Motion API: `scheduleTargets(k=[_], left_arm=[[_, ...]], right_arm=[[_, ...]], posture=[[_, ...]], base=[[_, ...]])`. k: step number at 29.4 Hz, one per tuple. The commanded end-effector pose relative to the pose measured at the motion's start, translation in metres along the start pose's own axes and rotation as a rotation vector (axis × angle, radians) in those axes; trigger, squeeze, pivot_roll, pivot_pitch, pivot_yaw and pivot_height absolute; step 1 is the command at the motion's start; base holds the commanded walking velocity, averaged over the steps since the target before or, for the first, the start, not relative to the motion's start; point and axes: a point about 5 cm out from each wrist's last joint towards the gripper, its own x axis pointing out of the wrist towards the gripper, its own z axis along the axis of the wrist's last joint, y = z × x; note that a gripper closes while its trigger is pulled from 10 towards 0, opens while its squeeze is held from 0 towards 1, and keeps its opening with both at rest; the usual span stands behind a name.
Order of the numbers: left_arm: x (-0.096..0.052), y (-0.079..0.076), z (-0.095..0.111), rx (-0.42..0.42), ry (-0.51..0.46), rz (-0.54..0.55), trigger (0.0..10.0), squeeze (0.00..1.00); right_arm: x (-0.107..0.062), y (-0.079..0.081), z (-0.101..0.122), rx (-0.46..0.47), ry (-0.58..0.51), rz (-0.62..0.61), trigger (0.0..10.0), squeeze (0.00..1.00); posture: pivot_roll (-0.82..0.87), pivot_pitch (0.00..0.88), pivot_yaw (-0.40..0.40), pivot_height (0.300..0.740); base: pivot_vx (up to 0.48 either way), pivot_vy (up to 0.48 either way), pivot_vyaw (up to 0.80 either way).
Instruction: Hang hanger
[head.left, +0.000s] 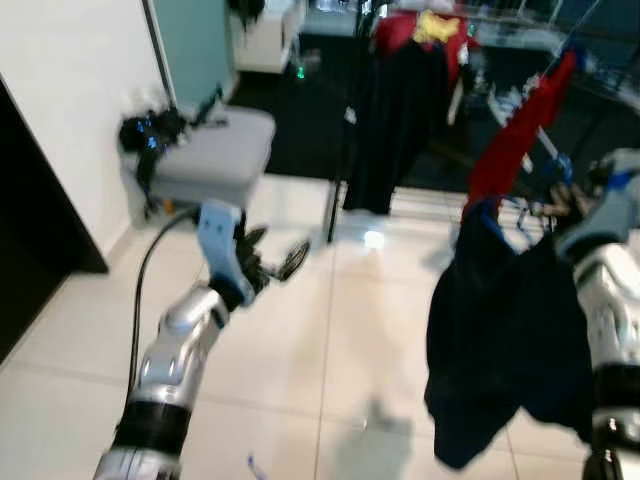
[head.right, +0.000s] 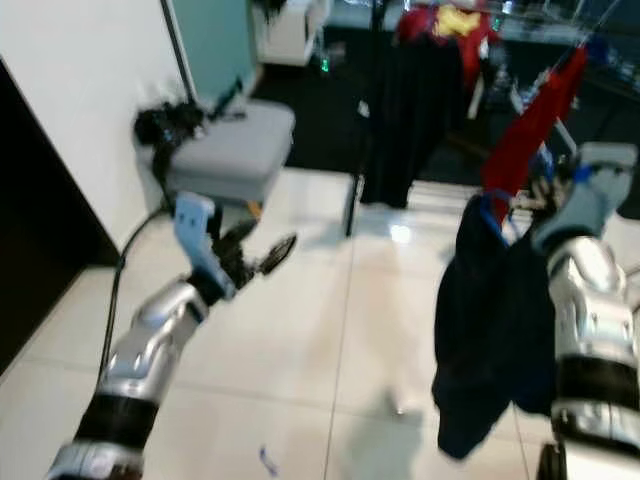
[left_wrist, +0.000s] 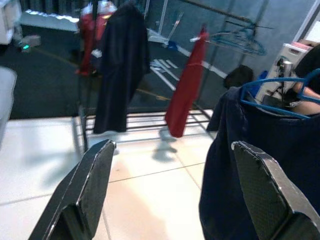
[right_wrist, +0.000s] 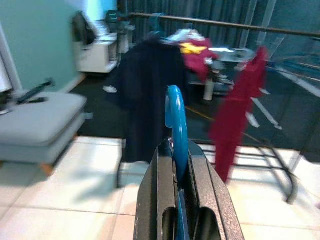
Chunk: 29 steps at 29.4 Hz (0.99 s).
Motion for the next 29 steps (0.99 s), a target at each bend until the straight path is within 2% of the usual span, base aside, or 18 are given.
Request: scheduleTargets(k=[1, 4, 16, 25, 29], left_arm=[[0.0004, -0.0050, -0.0035, -0.004, 0.013, -0.017, 10.0, 0.00], [-0.0001, -0.0057, -0.0039, -0.002, 0.014, -0.016, 10.0, 0.00], [0.0012, -0.0086, -0.0043, 0.000, 0.015, -0.024, 10.0, 0.00], [0.0006, -0.0103, -0.0055, -0.002, 0.019, -0.028, 10.0, 0.00], [0.0004, -0.0102, -0.0051, 0.000, 0.018, -0.026, 10.0, 0.00]], right_arm=[[-0.0002, -0.0044, 0.0047, -0.017, -0.020, -0.013, 10.0, 0.00], [0.0016, -0.0015, 0.0057, -0.010, -0.031, -0.003, 10.0, 0.00], [0.0027, -0.0035, 0.0095, -0.009, -0.050, -0.009, 10.0, 0.00], [0.0015, -0.0022, 0.0068, 0.000, -0.039, -0.002, 10.0, 0.00], [0.0005, 0.0031, 0.0036, 0.003, -0.035, 0.023, 10.0, 0.00]], posture=[[0.04, 0.065, -0.030, 0.740], [0.04, 0.065, -0.031, 0.740], [0.04, 0.064, -0.029, 0.740], [0.04, 0.066, -0.025, 0.740], [0.04, 0.067, -0.024, 0.740]], base=[[0.281, 0.000, -0.80], [0.281, 0.000, -0.78], [0.280, 0.000, 0.00], [0.281, 0.000, -0.64], [0.280, 0.000, -0.71]])
